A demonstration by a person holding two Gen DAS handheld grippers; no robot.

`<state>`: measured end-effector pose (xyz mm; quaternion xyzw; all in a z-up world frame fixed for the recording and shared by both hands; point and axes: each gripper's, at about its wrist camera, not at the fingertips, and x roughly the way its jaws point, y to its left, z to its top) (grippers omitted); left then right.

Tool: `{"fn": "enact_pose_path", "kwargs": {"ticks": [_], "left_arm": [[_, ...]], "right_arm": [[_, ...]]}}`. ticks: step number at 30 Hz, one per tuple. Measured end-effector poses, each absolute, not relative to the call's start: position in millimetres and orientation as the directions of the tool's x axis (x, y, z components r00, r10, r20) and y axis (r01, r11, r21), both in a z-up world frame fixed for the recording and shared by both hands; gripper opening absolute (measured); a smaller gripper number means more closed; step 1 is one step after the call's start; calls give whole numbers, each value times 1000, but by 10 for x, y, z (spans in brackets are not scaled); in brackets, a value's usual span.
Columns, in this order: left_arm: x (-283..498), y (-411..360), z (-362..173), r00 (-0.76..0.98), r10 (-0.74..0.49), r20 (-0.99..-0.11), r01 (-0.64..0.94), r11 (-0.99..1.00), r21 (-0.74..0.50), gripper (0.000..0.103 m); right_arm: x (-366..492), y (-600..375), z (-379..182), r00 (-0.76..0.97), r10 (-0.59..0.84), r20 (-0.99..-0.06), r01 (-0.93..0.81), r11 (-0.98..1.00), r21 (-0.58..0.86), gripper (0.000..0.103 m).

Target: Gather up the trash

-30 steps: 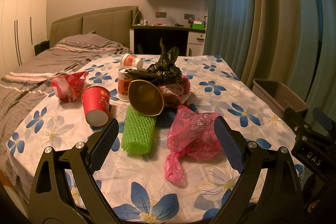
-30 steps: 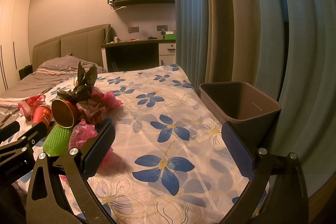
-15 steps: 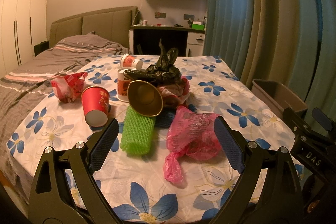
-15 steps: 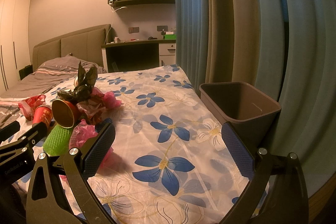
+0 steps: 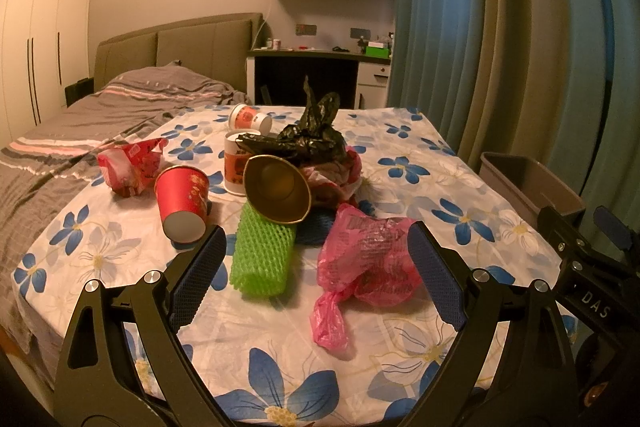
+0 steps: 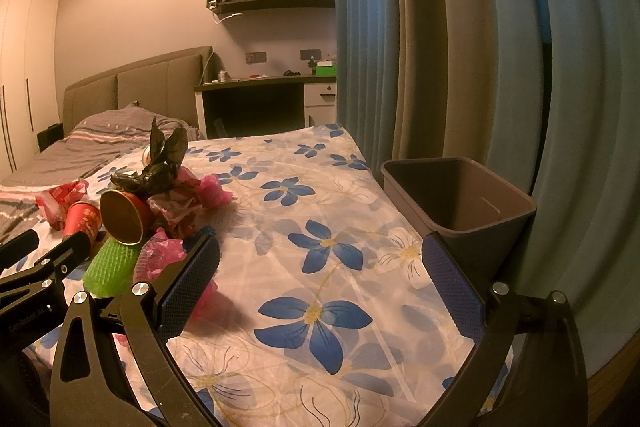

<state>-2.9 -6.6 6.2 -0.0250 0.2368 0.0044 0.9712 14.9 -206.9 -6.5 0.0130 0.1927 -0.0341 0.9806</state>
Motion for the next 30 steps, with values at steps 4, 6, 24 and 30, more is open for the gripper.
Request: {"fn": "enact_pose_path", "kwargs": {"ticks": [4,6,24,30], "left_arm": [[-27,-55,52,888,-5,-460,-18,999,-47,90],[-29,-58,56,888,-5,-459,-18,999,-47,90],[-18,-74,60,888,-6,-460,-18,999,-49,91],[-20,-86,68,889,-8,-459,-17,999,-49,90]], "right_arm": [[151,-2066,-64,924,-61,-378,72,997,13,98],[152,-2064,-64,924,-62,-378,72,997,13,98],[162,-2054,-64,924,-61,-378,71,997,13,98],[166,-2054,-70,924,-61,-377,71,997,13,98]]}}
